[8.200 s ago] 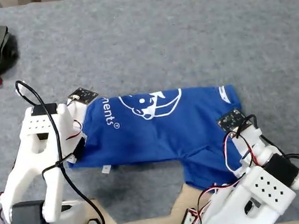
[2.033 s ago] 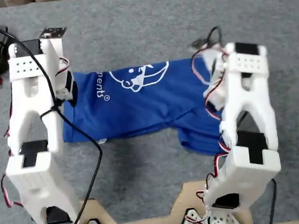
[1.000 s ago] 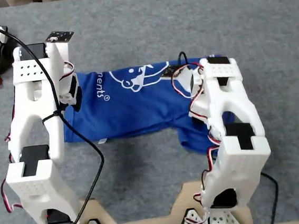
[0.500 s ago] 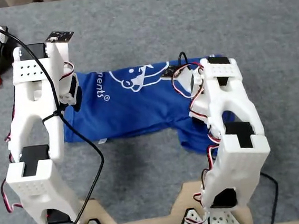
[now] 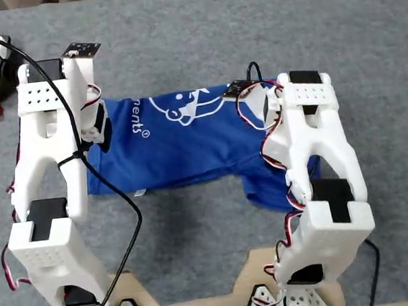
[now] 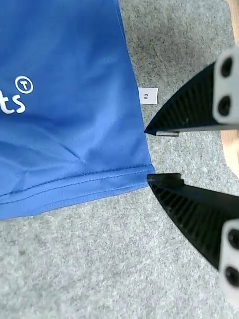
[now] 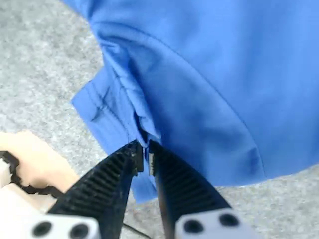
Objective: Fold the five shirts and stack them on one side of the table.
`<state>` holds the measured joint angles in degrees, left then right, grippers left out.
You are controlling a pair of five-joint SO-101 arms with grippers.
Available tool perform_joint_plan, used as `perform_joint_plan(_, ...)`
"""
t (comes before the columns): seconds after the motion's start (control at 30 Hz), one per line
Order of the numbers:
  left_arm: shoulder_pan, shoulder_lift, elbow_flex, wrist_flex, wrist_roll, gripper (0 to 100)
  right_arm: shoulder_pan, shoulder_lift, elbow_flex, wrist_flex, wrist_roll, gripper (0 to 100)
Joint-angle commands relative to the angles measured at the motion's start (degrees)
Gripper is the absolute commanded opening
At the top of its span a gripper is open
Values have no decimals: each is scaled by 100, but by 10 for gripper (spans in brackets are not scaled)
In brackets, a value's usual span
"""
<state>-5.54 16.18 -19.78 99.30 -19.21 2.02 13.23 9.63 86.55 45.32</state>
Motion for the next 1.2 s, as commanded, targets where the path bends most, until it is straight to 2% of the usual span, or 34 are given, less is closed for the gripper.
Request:
perform_joint_plan(0.0,26,-356,-44,-70,-53,133,22,-470,233,88,-70,31)
perform_joint_plan(0.43,35,-365,-44,-70,-53,133,-22,-1473,2299,-730,-35,34)
perform_joint_plan(0.53,35,-365,-44,-70,-53,136,-31,-1710,2571,-712,273,34)
perform_joint_plan(0.7,35,-374,-44,-70,-44,218,-31,-2158,2738,-668,360,35)
perform_joint_plan(0.93,26,-374,-44,-62,-35,254,22,-3002,2738,-475,554,205)
perform_joint_plan(1.17,26,-382,-44,-62,-35,254,145,-2782,3204,-1152,1090,188)
